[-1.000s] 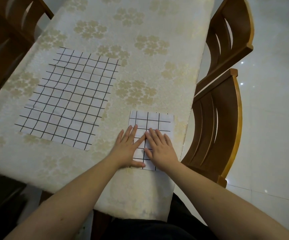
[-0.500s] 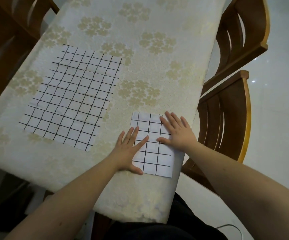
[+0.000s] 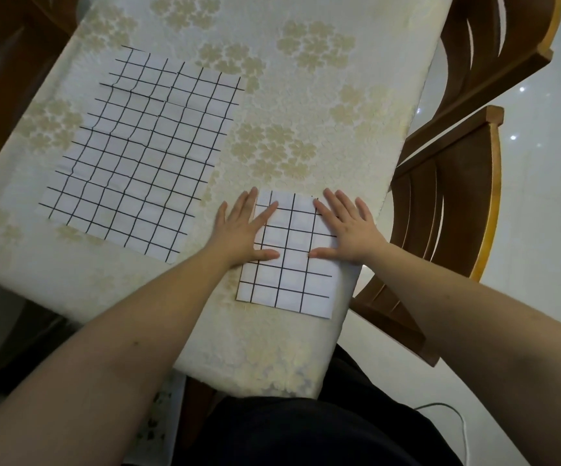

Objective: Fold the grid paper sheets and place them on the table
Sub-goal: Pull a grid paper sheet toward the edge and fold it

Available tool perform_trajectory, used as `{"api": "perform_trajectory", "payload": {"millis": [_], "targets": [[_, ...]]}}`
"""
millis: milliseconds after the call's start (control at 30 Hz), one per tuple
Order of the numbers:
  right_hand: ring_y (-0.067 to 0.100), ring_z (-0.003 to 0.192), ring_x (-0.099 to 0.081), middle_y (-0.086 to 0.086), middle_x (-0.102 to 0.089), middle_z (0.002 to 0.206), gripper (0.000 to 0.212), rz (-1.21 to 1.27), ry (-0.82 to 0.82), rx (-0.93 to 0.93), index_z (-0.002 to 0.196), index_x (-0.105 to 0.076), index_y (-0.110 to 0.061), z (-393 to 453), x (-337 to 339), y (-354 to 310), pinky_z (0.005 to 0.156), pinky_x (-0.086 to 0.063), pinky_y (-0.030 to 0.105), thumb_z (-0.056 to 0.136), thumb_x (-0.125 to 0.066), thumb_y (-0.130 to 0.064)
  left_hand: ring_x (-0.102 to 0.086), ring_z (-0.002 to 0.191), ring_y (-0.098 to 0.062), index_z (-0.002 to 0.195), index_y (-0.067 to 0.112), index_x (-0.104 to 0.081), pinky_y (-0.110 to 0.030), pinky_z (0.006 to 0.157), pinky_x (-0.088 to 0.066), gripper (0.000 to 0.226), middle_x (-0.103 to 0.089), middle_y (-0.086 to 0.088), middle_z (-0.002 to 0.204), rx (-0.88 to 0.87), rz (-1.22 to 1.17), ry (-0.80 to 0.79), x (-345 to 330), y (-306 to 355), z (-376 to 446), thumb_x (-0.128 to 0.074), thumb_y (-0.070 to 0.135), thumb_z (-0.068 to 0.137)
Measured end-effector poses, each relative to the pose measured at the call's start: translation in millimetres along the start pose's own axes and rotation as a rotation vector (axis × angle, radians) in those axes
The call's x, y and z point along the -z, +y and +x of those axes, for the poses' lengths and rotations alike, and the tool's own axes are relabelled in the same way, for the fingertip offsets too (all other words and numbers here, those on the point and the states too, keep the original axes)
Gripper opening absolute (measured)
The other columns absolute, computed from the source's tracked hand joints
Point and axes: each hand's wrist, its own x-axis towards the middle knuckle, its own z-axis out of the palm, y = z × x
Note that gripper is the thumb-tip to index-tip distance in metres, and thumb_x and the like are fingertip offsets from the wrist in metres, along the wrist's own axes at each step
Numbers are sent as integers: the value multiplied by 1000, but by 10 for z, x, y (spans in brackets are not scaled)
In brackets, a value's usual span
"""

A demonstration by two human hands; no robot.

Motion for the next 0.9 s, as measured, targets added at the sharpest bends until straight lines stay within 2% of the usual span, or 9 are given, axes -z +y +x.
{"api": "perform_trajectory", "payload": {"millis": [167,267,367,433,533,600,700,800,900], "targets": [[21,149,19,-1,21,162,109,42,-45,-43,155,10,-30,9,109,-57,118,10,54,75,-42,-84,27,146,-23,144,46,28,-57,116,6,117,36,-2,156,36,8,-53,70,16,70,-50,87,66],[21,150,7,-1,5,164,101,163,89,-198,156,-5,-25,-60,174,-219,118,3,52,81,-53,-72,9,150,-24,151,38,17,-53,118,0,113,17,-4,163,70,-59,20,99,59,38,-51,82,72],[23,142,-30,4,-33,154,72,439,280,-443,148,-33,-19,-191,203,-370,114,-26,45,88,-63,-45,-33,139,-26,153,26,-21,-48,115,-22,75,-33,-9,153,196,-319,344,132,147,-72,-55,52,91],[23,122,-52,3,-52,134,53,783,315,-585,139,-46,-17,-303,225,-449,97,-45,36,91,-63,-30,-53,117,-25,136,19,-49,-43,102,-40,43,-51,-8,134,384,-565,458,142,157,-135,-55,35,96],[10,85,-59,-2,-61,110,34,1084,302,-781,128,-56,-17,-483,176,-529,63,-44,21,94,-55,-20,-60,95,-23,116,10,-60,-36,80,-51,29,-60,-10,118,602,-758,333,117,126,-176,-55,31,97],[5,73,-53,-2,-61,104,30,1117,282,-893,124,-58,-17,-564,96,-542,57,-41,22,94,-55,-19,-60,89,-23,113,5,-62,-31,71,-46,32,-61,-12,117,658,-758,209,68,107,-181,-58,32,96],[9,74,-54,0,-59,106,32,1129,192,-978,125,-56,-16,-607,47,-597,67,-47,28,92,-56,-19,-63,87,-28,113,4,-64,-31,69,-49,37,-57,-17,124,708,-747,79,53,156,-175,-62,36,93],[22,87,-64,5,-61,110,37,1146,140,-1015,126,-52,-17,-607,43,-668,80,-57,38,90,-60,-22,-63,91,-29,106,8,-67,-29,72,-48,29,-54,-18,129,706,-714,30,62,231,-193,-61,34,94],[24,93,-62,6,-58,112,38,1159,121,-1015,122,-50,-16,-590,63,-695,83,-55,38,88,-64,-25,-63,97,-30,109,8,-69,-31,74,-49,31,-53,-16,129,731,-713,16,42,256,-212,-61,33,94]]}}
